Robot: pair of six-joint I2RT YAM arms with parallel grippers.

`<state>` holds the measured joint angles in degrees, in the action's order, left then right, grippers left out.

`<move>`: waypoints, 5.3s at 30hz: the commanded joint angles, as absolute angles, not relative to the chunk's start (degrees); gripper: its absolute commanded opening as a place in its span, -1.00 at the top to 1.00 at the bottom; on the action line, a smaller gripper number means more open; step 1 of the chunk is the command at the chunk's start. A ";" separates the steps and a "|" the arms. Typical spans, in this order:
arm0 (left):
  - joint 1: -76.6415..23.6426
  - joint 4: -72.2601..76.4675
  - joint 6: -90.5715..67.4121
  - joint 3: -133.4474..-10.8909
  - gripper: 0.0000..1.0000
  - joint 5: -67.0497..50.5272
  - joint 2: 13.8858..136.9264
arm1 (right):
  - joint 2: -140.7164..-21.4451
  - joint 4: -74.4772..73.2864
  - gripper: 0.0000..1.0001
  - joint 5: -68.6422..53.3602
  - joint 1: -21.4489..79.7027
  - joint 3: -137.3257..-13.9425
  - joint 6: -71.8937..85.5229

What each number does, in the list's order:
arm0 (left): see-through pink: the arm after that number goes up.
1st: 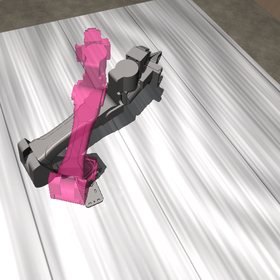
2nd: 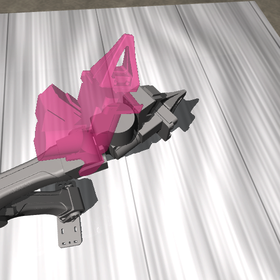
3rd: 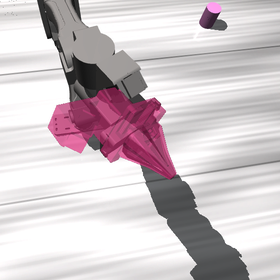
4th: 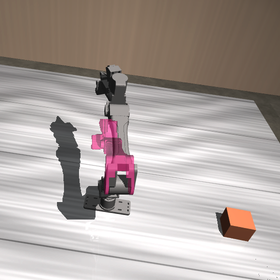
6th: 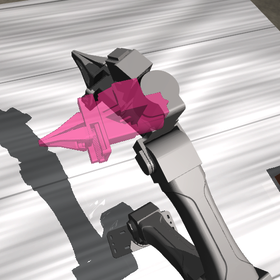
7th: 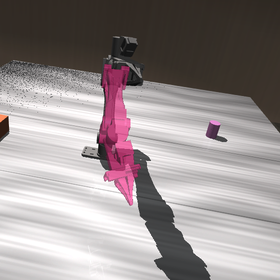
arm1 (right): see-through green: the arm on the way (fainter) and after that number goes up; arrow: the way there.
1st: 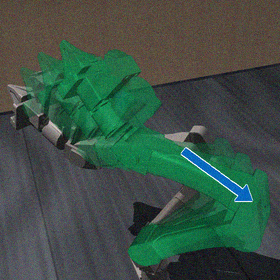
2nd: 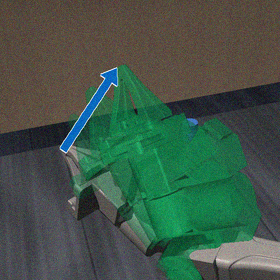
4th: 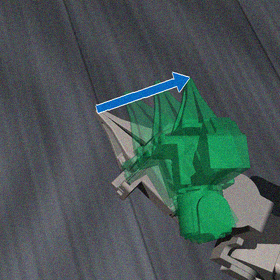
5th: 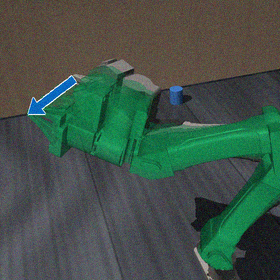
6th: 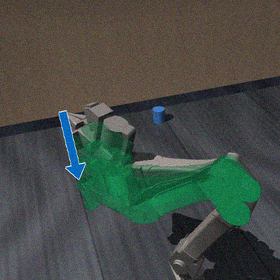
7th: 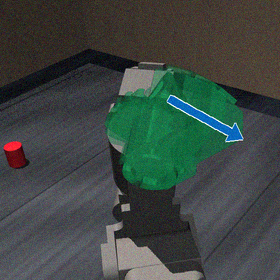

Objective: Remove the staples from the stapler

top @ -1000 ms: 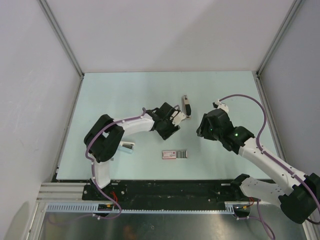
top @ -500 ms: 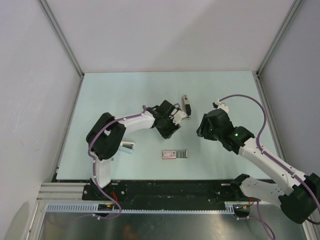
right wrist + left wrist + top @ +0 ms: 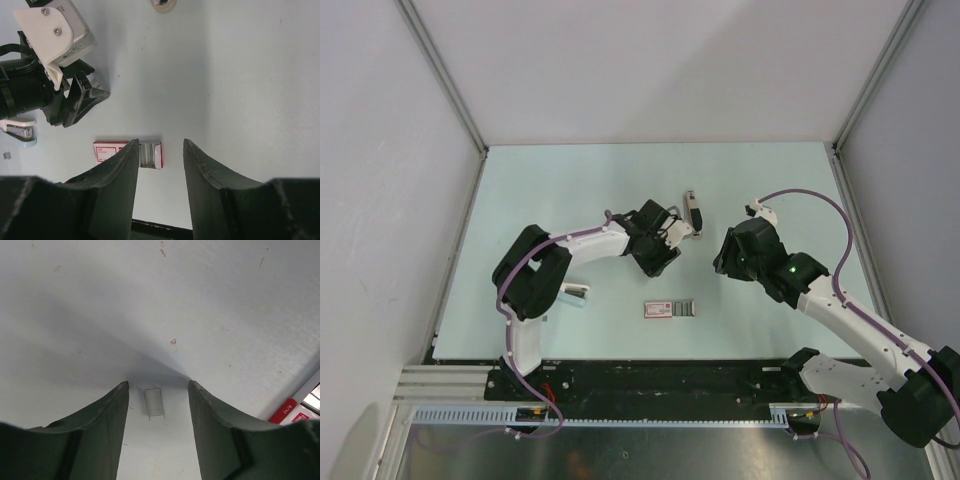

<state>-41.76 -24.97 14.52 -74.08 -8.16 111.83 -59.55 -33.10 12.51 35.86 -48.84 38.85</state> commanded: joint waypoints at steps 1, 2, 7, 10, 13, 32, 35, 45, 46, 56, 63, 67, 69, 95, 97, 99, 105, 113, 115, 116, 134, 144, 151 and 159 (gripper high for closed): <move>-40.37 -28.07 15.87 -73.23 -0.11 -8.01 113.49 | -58.74 -31.78 0.10 12.18 35.52 -48.80 38.19; -40.31 -28.19 15.76 -72.96 -0.10 -8.22 113.34 | -58.72 -31.75 0.11 12.24 35.56 -48.75 38.21; -39.36 -28.32 15.56 -71.81 0.01 -8.91 113.19 | -58.39 -31.54 0.11 12.30 35.52 -48.25 38.21; -39.04 -28.40 15.56 -71.60 0.05 -9.14 113.32 | -58.36 -31.41 0.11 12.17 35.52 -48.18 38.22; -39.01 -28.60 15.41 -71.06 0.06 -9.04 113.03 | -58.17 -31.45 0.12 12.19 35.53 -48.17 38.21; -40.49 -28.65 14.66 -68.33 0.01 -5.74 109.99 | -57.43 -31.22 0.15 12.08 35.53 -47.83 38.35; -41.63 -28.63 14.59 -68.79 0.04 -6.36 110.25 | -57.13 -31.47 0.15 12.23 35.51 -47.81 38.40; -42.74 -29.41 14.50 -68.53 0.26 -6.19 111.09 | -56.94 -31.64 0.15 12.62 35.56 -47.60 38.28; -42.77 -29.42 14.50 -68.45 0.29 -6.17 111.22 | -56.94 -31.51 0.16 12.64 35.58 -47.53 38.30; -42.65 -30.57 14.32 -71.98 0.77 -6.78 110.34 | -56.59 -29.97 0.15 11.64 35.52 -47.37 38.00; -41.76 -35.87 13.07 -83.35 0.93 -12.15 105.68 | -54.55 -26.28 0.13 8.36 35.49 -47.41 36.48; -39.44 -38.28 10.06 -92.76 0.99 -21.18 101.72 | -52.51 -20.61 0.09 3.18 35.42 -47.64 34.15; -37.28 -38.51 6.93 -97.96 1.00 -28.92 99.98 | -51.69 -17.48 0.06 -0.39 35.47 -48.14 32.86; -26.80 22.28 -67.98 -87.65 1.00 -68.30 88.37 | -49.37 19.08 -0.44 -17.22 34.91 -54.77 40.71; -26.80 23.19 -68.96 -86.80 1.00 -68.12 88.05 | -49.81 20.15 -0.43 -17.16 34.87 -54.80 41.12; -26.87 24.04 -69.73 -85.97 1.00 -67.85 87.54 | -50.38 20.92 -0.42 -17.14 34.84 -54.83 41.79; -27.00 27.68 -72.15 -83.24 1.00 -67.34 86.26 | -52.50 22.30 -0.37 -17.09 34.81 -54.83 44.00; -27.36 29.55 -72.66 -78.62 1.00 -65.60 84.56 | -54.69 24.71 -0.20 -17.09 35.24 -54.79 46.86; -27.54 29.67 -72.61 -77.90 1.00 -65.09 84.36 | -55.03 25.36 -0.16 -17.02 35.55 -54.83 47.09; -27.57 29.73 -72.61 -77.62 1.00 -64.89 84.37 | -55.24 25.60 -0.14 -17.03 35.75 -54.84 47.19; -27.69 30.15 -72.39 -77.00 1.00 -63.91 84.48 | -57.50 24.69 0.10 -15.98 38.73 -54.76 46.76; -27.69 30.21 -72.18 -78.81 1.00 -64.16 84.97 | -57.53 23.03 0.10 -15.59 39.11 -54.75 46.33; -27.69 30.21 -71.75 -77.62 1.00 -64.32 84.36 | -57.08 23.64 0.16 -15.18 39.19 -54.73 46.17; -28.08 30.23 -71.54 -76.95 1.00 -64.16 84.32 | -57.10 24.44 0.35 -14.93 39.17 -54.76 46.24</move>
